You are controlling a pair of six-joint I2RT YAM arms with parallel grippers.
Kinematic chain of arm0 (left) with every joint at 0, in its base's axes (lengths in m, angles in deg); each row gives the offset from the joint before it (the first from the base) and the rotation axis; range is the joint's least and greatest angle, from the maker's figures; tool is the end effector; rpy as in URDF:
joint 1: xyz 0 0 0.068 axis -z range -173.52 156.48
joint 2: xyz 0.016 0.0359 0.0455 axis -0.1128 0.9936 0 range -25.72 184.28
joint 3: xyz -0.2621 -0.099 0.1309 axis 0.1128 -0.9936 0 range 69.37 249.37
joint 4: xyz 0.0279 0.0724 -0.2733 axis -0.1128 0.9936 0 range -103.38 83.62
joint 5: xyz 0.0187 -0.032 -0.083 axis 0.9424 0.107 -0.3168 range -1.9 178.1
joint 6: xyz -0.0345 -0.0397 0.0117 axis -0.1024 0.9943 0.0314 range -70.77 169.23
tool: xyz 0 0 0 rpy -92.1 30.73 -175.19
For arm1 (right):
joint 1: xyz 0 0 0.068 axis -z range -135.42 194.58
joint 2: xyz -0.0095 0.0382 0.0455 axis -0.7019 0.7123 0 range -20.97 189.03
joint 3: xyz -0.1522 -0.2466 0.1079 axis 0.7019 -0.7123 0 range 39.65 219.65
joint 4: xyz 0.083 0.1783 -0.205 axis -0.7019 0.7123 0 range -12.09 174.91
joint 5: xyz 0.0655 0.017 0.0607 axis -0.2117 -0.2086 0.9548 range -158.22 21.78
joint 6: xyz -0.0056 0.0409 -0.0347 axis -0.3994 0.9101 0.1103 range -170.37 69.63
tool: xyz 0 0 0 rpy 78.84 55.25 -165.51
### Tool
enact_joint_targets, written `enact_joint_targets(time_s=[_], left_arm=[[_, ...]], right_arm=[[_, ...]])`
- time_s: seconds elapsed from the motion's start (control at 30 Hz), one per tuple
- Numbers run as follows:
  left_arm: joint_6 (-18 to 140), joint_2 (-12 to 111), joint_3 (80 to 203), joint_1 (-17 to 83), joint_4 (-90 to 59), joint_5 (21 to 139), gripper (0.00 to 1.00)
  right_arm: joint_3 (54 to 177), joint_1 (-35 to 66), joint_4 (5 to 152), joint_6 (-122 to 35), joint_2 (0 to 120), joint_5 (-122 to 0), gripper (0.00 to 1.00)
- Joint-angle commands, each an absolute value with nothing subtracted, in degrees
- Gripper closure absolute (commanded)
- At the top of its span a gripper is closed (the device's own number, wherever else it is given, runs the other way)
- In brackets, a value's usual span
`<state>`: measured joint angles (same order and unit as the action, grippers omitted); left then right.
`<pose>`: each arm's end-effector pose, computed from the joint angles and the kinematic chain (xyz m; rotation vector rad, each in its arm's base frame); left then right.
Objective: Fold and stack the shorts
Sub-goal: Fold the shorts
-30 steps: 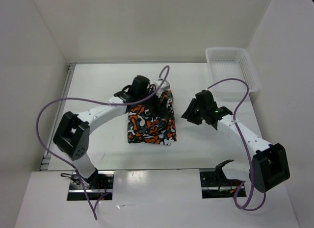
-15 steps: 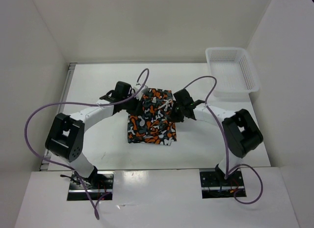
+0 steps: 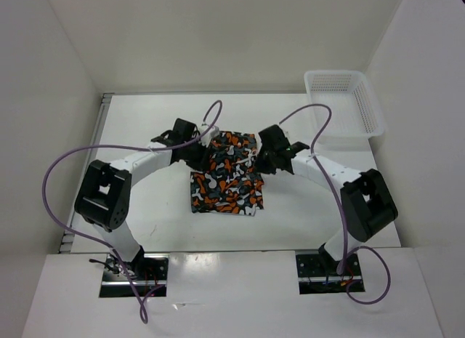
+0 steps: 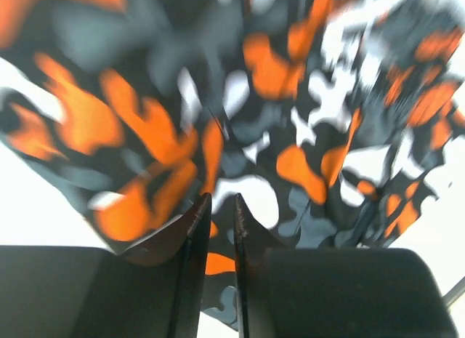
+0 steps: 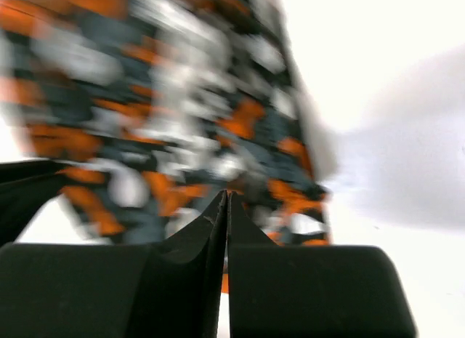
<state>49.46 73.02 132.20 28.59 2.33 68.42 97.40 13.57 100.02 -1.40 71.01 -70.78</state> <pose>0.3528 -0.1563 0.2180 0.6193 2.4132 -0.5909 0.2987 0.1775 0.2219 0.4271 2.5901 0.4654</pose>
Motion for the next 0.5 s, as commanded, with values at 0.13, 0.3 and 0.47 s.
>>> enact_joint_targets(time_s=[0.13,0.3,0.47], left_arm=[[49.2,74.4,142.3,25.4,1.2,66.1,0.74],[49.2,83.3,144.1,24.8,-1.2,68.7,0.77],[49.2,85.6,144.6,24.3,-3.2,71.1,0.74]], right_arm=[[110.9,13.2,101.0,-4.3,73.8,-74.9,0.94],[116.2,16.5,96.8,-4.8,86.7,-72.5,0.94],[120.8,17.9,97.2,-6.0,93.8,-74.4,0.94]])
